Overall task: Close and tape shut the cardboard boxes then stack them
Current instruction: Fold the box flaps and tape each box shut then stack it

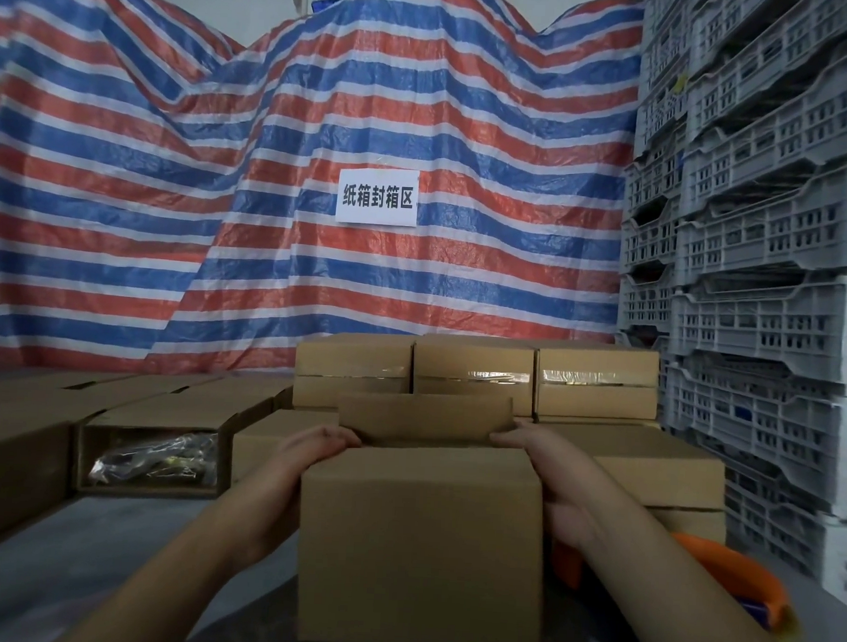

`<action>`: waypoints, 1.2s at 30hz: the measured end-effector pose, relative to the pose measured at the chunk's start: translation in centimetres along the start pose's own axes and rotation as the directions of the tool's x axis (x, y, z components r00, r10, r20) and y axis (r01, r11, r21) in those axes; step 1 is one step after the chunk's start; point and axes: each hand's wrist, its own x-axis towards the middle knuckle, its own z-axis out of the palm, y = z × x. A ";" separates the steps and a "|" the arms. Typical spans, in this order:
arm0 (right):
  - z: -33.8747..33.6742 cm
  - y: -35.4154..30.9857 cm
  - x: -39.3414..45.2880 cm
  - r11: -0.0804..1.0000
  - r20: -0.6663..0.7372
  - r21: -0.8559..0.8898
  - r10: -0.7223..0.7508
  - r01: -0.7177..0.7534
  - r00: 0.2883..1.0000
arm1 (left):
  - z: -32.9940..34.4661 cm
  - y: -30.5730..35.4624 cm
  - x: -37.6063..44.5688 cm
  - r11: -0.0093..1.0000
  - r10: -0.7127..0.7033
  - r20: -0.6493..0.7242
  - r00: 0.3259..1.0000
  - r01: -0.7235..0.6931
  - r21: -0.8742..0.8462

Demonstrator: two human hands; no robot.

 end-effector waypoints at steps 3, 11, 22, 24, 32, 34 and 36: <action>-0.4 -0.3 -0.1 0.999 0.054 0.029 0.013 -0.014 0.998 | 0.2 0.2 -0.1 1.000 -0.005 0.008 1.000 0.005 -0.006; -1.8 -0.9 -0.2 0.980 0.250 -0.187 -0.015 0.063 0.968 | -0.1 -0.2 0.4 0.998 0.066 -0.001 0.998 -0.066 -0.008; -1.6 -0.7 -0.3 0.986 0.222 -0.161 -0.010 0.046 0.975 | -0.9 -0.3 0.5 0.991 0.126 0.064 0.990 -0.129 0.039; -1.6 -0.7 -0.2 0.986 0.209 -0.161 -0.013 0.047 0.978 | -0.8 -0.3 0.5 0.991 0.125 0.007 0.992 -0.125 0.046; -1.4 -0.6 -0.2 0.979 0.220 -0.181 -0.055 0.096 0.974 | -0.4 -0.2 0.5 0.989 0.102 -0.043 0.994 -0.096 0.111; -1.1 -0.5 -0.2 0.975 0.186 -0.199 -0.059 0.096 0.981 | -0.3 -0.2 0.4 0.988 0.106 -0.049 0.993 -0.099 0.118; -1.0 -0.5 -0.1 0.964 0.165 -0.251 -0.050 0.091 0.985 | -0.2 -0.1 0.4 0.989 0.107 -0.060 0.992 -0.100 0.112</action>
